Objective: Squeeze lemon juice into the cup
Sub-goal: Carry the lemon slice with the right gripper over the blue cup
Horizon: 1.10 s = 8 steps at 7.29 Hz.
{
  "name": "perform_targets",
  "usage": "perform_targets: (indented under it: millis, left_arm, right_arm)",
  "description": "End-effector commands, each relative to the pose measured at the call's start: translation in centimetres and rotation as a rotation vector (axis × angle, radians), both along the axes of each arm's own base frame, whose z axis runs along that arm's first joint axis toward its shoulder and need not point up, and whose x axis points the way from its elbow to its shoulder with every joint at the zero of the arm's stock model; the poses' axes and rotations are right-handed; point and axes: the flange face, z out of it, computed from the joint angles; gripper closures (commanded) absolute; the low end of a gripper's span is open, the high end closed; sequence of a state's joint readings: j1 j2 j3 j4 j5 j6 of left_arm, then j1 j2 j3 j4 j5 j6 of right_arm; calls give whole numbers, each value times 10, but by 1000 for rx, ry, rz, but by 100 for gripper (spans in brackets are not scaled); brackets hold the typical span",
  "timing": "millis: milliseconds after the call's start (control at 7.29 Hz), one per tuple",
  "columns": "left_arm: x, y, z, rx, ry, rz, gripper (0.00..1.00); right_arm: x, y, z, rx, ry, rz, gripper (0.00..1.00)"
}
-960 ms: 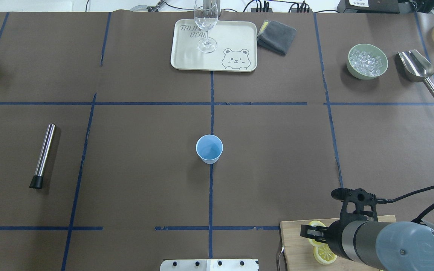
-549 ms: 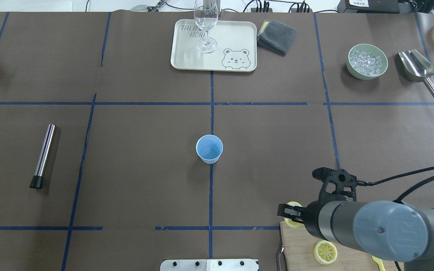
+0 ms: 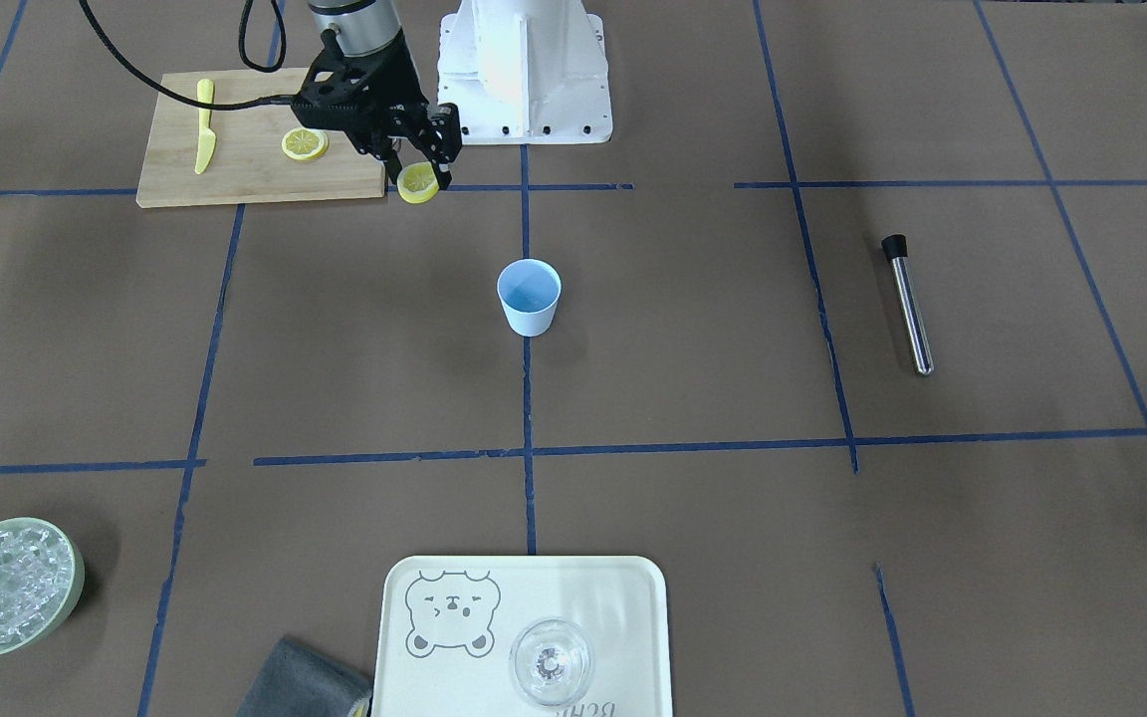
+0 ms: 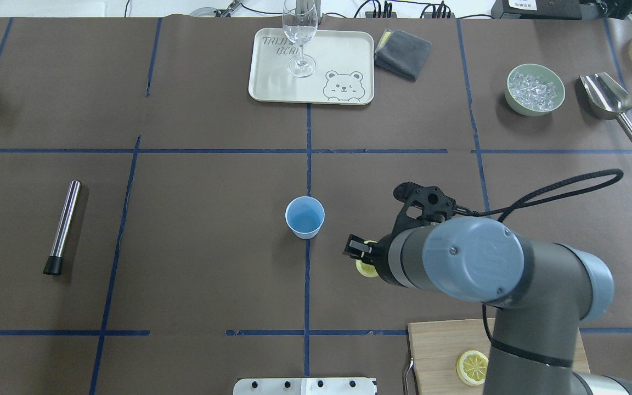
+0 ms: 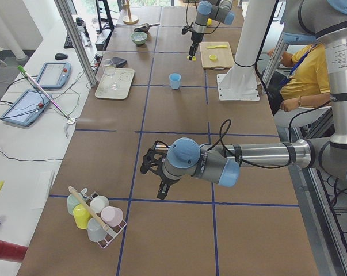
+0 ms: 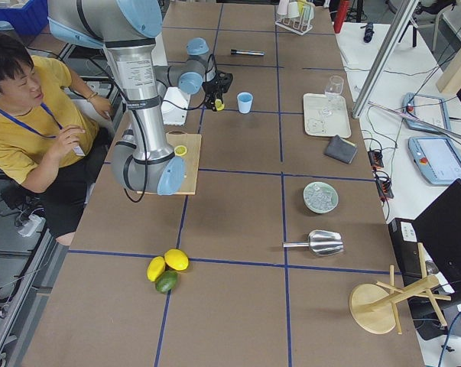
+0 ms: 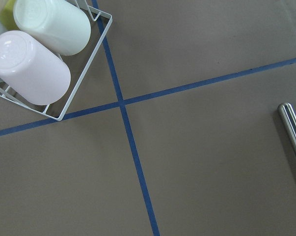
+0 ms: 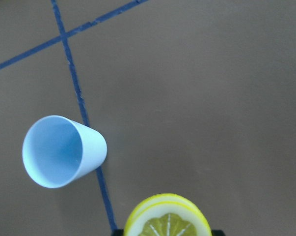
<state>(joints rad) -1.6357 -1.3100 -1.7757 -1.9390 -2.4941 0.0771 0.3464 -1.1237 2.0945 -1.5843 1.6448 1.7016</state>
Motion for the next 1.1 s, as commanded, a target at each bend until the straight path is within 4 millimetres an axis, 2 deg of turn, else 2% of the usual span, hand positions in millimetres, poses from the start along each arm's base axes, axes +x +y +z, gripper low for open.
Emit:
perform_targets:
  millis: [0, 412, 549, 960]
  left_arm:
    - [0, 0, -1, 2, 0, 0, 0]
    - [0, 0, 0, 0, 0, 0, 0]
    - [0, 0, 0, 0, 0, 0, 0]
    - [0, 0, 0, 0, 0, 0, 0]
  right_arm:
    - [-34, -47, -35, -8, -13, 45, 35]
    - [-79, -73, -69, -13, -5, 58, 34]
    - [-94, -80, -65, -24, 19, 59, 34]
    - [-103, -84, -54, -27, 17, 61, 34]
